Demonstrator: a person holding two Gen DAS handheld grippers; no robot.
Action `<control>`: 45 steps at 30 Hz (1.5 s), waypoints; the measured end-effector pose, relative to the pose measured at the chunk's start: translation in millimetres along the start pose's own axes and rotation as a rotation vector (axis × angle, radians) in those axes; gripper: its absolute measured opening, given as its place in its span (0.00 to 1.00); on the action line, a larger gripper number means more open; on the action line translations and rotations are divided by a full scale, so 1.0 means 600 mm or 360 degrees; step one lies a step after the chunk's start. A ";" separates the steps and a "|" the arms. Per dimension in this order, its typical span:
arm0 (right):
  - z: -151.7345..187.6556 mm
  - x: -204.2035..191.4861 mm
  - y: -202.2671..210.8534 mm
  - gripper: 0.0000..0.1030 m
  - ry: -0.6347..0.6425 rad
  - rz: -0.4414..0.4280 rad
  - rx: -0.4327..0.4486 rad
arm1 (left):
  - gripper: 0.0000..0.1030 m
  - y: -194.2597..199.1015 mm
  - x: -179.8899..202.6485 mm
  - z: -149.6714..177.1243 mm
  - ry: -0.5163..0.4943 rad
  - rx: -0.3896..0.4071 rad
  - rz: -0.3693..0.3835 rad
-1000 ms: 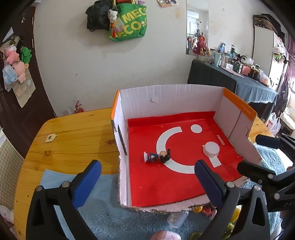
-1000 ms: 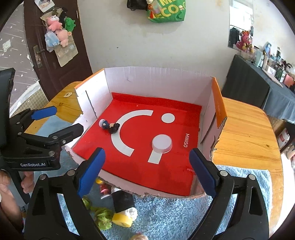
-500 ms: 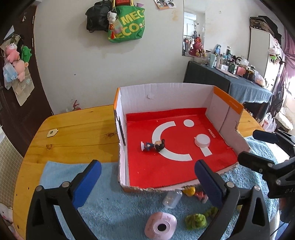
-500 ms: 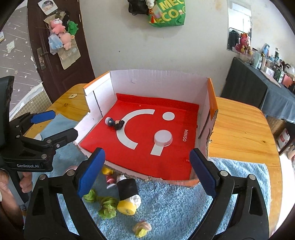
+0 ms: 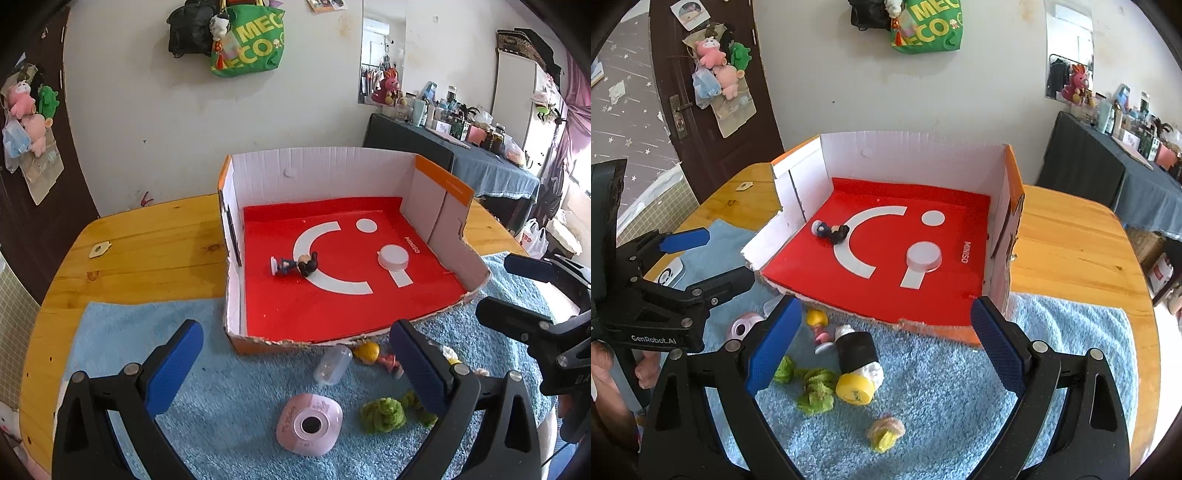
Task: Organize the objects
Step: 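Grasp the pink round device with the left tool while the right tool grasps the yellow fuzzy toy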
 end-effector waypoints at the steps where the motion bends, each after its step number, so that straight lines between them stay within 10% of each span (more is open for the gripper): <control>1: 0.002 0.000 0.000 0.91 0.0000 0.0001 -0.0002 | 1.00 0.000 0.000 0.002 0.0001 -0.0003 0.0002; 45: 0.131 0.016 -0.012 0.91 -0.0069 0.0036 -0.0155 | 1.00 -0.017 0.023 0.106 0.0004 -0.0156 0.0033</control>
Point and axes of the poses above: each gripper's, at about its wrist camera, not at the fingertips, and y roughly against the way its jaws point, x to its right, z to its underside, the point moved 4 cm from there along -y, roughly the way its jaws point, and after that the axes turned 5 degrees about z, right-handed, at the moved point
